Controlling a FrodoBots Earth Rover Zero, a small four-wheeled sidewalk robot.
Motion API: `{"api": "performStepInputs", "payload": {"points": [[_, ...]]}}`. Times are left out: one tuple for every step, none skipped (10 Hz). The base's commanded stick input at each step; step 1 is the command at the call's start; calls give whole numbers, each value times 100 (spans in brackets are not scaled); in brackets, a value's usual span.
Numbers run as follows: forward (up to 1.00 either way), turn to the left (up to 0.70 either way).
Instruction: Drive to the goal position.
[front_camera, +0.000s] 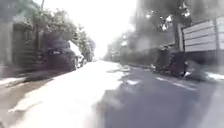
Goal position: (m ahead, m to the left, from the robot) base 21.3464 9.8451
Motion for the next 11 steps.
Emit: {"api": "performStepInputs", "payload": {"points": [[100,0],[100,0],[100,0],[100,0],[100,0],[100,0],[100,0],[100,0],[100,0],[100,0],[100,0]]}}
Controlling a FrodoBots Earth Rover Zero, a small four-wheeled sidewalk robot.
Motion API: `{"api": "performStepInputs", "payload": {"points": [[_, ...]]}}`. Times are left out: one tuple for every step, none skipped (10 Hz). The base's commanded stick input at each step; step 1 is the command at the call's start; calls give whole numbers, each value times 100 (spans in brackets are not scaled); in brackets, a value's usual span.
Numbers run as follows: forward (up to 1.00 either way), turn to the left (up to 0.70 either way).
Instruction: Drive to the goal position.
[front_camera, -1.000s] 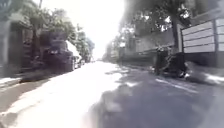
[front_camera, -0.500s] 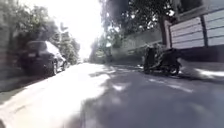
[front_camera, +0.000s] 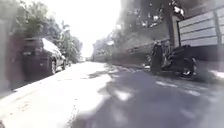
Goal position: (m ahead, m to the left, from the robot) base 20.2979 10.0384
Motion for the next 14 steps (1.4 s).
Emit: {"api": "performStepInputs", "payload": {"points": [[100,0],[100,0],[100,0],[100,0],[100,0],[100,0],[100,0],[100,0],[100,0],[100,0],[100,0],[100,0],[100,0],[100,0]]}}
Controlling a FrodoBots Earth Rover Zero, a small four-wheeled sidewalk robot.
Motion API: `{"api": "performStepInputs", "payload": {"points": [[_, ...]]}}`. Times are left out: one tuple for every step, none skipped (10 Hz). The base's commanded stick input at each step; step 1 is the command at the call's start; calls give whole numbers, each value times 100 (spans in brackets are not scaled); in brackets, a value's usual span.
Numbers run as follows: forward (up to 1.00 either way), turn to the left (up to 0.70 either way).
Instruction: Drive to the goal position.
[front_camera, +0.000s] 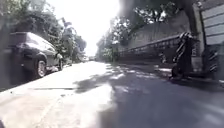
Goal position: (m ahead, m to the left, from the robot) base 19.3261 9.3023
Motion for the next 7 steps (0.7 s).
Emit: {"api": "performStepInputs", "payload": {"points": [[100,0],[100,0],[100,0],[100,0],[100,0],[100,0],[100,0]]}}
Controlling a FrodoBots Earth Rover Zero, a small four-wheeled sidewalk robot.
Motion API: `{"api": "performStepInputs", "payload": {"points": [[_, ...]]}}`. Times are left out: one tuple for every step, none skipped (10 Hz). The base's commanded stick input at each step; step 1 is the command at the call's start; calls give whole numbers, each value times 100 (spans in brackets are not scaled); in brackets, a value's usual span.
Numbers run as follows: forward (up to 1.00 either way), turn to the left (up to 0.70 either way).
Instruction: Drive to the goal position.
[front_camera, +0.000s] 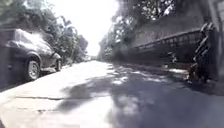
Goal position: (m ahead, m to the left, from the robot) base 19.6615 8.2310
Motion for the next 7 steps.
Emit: {"api": "performStepInputs", "payload": {"points": [[100,0],[100,0],[100,0],[100,0],[100,0],[100,0],[100,0]]}}
